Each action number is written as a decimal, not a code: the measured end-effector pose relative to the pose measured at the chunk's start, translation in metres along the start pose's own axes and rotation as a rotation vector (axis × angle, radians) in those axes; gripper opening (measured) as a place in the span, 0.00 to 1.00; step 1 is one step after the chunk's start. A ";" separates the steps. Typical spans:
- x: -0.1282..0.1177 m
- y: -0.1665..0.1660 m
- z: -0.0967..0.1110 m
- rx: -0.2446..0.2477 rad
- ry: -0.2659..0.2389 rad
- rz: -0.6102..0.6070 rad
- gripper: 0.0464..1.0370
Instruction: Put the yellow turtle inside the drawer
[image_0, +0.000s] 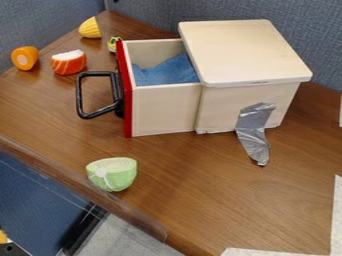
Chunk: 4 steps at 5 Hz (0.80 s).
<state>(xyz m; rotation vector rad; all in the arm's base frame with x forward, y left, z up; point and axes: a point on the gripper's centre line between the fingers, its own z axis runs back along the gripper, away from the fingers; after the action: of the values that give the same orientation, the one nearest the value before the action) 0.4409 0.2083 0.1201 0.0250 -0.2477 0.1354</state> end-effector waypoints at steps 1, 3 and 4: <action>-0.009 0.000 -0.026 -0.019 0.055 0.008 0.96; -0.019 -0.003 -0.052 -0.023 0.071 0.064 0.96; -0.020 -0.010 -0.063 -0.007 0.061 0.111 0.96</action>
<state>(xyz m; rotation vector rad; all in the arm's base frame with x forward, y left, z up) 0.4387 0.1980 0.0546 0.0002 -0.1884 0.2454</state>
